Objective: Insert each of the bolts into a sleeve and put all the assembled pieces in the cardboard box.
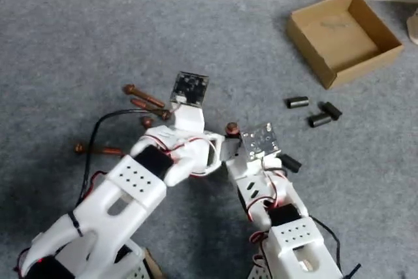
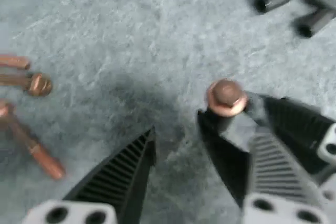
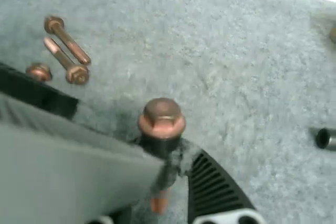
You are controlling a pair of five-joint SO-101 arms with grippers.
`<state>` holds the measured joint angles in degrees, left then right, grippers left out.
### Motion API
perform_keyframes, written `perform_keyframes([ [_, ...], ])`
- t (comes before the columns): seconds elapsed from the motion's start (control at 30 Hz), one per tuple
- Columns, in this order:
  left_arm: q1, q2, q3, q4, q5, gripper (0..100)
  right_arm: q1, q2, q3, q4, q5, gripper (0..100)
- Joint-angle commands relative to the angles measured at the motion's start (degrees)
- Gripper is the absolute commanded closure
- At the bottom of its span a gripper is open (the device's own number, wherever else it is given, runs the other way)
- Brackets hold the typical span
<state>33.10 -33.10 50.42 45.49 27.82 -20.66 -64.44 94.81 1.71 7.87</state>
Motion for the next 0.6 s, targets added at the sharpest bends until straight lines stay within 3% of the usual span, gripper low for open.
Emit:
perform_keyframes([
  [0.0, 2.0, -0.4, -3.4, 5.7, 4.3, 60, 1.0, -0.8, -0.6, -1.8, -0.5, 99.4],
  [0.3, -13.5, 0.1, -3.6, 2.0, 8.3, 60, 5.2, -0.7, -3.0, 2.2, -0.5, 99.4],
  [0.43, -15.0, 0.1, -1.2, 1.5, 8.3, 60, 5.8, -0.7, -10.2, 14.2, -0.6, 99.4],
  [0.57, -15.1, 0.1, 2.5, -4.4, 8.2, 60, 6.5, -0.7, -13.4, 15.3, 1.4, 99.4],
])
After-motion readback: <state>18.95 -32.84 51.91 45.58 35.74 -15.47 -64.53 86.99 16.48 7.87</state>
